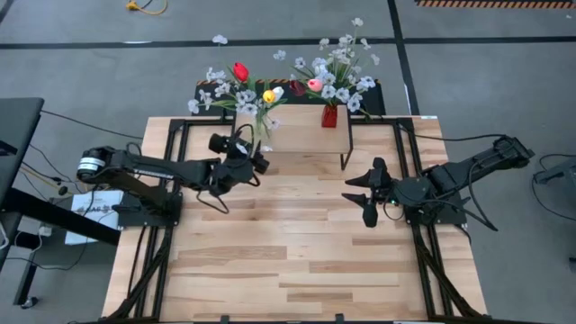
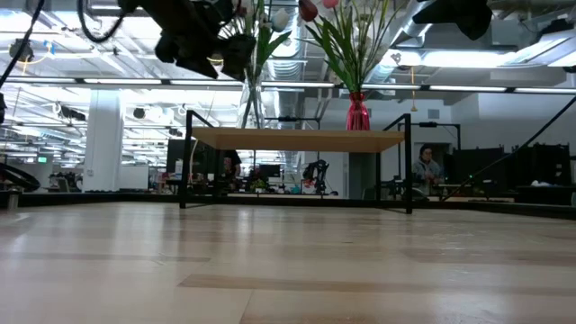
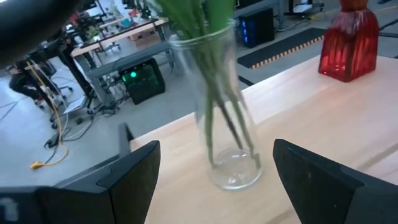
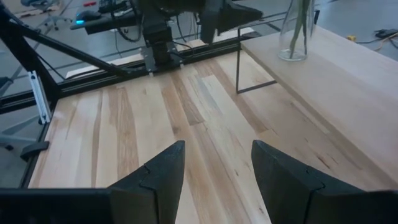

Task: Pick and place flowers into a vace then onto a shelf
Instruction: Return to Home Position

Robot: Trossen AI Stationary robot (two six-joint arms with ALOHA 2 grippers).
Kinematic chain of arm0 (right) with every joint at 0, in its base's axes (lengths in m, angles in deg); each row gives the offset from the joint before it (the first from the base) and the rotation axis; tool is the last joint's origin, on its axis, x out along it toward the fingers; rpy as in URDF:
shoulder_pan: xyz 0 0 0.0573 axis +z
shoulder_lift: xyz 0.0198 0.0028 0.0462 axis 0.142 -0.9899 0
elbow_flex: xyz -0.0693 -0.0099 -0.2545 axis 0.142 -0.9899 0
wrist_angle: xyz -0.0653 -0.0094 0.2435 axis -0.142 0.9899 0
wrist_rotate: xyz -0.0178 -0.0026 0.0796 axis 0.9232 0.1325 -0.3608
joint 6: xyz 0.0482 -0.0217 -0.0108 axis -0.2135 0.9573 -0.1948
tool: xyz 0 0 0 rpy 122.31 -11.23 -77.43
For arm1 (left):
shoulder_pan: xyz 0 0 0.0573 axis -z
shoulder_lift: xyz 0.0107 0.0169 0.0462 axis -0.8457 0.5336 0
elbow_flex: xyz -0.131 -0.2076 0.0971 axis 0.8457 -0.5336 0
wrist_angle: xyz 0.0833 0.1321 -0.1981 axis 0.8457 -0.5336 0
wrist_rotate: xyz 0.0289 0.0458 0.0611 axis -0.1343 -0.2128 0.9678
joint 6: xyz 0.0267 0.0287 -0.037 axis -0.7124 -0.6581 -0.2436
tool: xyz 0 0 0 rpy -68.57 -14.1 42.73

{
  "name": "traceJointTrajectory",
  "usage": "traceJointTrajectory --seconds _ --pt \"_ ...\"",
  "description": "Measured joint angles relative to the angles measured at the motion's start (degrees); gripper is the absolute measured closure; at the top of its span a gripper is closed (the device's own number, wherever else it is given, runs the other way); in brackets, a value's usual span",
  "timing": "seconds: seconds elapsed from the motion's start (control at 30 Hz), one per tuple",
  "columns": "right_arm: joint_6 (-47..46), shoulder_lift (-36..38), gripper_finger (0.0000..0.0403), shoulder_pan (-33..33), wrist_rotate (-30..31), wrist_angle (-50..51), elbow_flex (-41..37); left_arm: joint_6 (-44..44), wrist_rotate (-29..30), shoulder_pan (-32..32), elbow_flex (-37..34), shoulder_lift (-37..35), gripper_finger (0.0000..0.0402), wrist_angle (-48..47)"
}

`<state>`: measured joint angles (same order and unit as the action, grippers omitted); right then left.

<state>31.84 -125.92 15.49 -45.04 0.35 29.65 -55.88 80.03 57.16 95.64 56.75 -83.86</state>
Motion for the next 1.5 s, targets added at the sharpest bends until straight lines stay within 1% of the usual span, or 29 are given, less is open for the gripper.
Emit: traceJointTrajectory --seconds 0.23,0.3,0.37,0.47,0.53,0.63,0.73,0.83,0.87,0.9,0.93,1.03,1.1,1.2,1.3,1.37,1.43,1.5 --pt "0.0 0.0 0.0226 0.0 0.0 0.0 0.0 5.9 0.2 3.8 0.0 -5.9 0.0099 -9.4" --pt "0.0 0.0 0.0226 0.0 0.0 0.0 0.0 6.0 -1.0 5.4 0.0 -8.2 0.0099 -10.2" --pt "0.0 0.0 0.0226 0.0 0.0 -0.1 0.0 5.2 -4.1 7.5 0.0 -10.9 0.0099 -10.4" --pt "0.0 0.0 0.0226 0.0 0.0 -0.2 0.0 3.5 -12.4 10.7 0.0 -16.4 0.0099 -10.3" --pt "0.0 0.0 0.0226 0.0 -0.1 -0.2 0.0 3.5 -20.3 12.8 0.0 -20.6 0.0099 -10.3" --pt "0.0 0.0 0.0226 0.0 -0.1 -0.2 0.0 4.0 -33.6 15.3 0.0 -27.5 0.0099 -11.7" --pt "0.0 0.0 0.0226 -0.1 -0.1 -0.2 0.0 6.2 -45.0 16.5 0.0 -34.4 0.0099 -15.8" --pt "-2.7 0.0 0.0226 -0.1 -0.1 -0.2 0.0 11.1 -50.9 17.6 -0.1 -39.8 0.0099 -18.7" --pt "-2.6 0.0 0.0226 0.0 -0.2 -0.4 0.0 9.4 -51.7 18.0 -0.2 -41.4 0.0099 -19.0" --pt "-0.9 0.0 0.0226 0.0 -0.2 -1.2 0.0 5.6 -52.0 18.5 -0.2 -42.9 0.0099 -18.1" --pt "1.5 0.0 0.0226 0.0 -0.2 -3.1 0.0 1.5 -52.9 19.0 -0.2 -44.4 0.0099 -15.5" --pt "7.5 1.7 0.0226 -1.1 -0.8 -10.8 0.0 -8.9 -58.4 19.8 -0.2 -51.2 0.0099 -9.4" --pt "9.8 4.3 0.0226 -2.6 -2.8 -14.2 0.1 -11.6 -59.3 19.8 0.0 -56.4 0.0099 -10.5" --pt "11.0 8.7 0.0226 -6.1 -8.7 -13.2 -0.2 -11.0 -57.5 19.8 -0.6 -63.2 0.0099 -18.6" --pt "15.8 13.5 0.0226 -9.8 -20.3 -15.0 -2.7 -10.3 -58.2 19.7 -3.4 -68.2 0.0099 -19.6" --pt "16.7 16.6 0.0226 -12.3 -26.3 -15.8 -5.4 -9.8 -58.8 19.7 -6.3 -71.3 0.0099 -19.2" --pt "15.9 19.4 0.0226 -14.5 -28.7 -16.3 -8.9 -8.7 -58.9 19.7 -10.2 -74.1 0.0099 -18.8" --pt "14.6 22.0 0.0226 -16.1 -29.7 -16.4 -12.7 -7.2 -59.7 19.7 -14.6 -76.9 0.0099 -16.6"
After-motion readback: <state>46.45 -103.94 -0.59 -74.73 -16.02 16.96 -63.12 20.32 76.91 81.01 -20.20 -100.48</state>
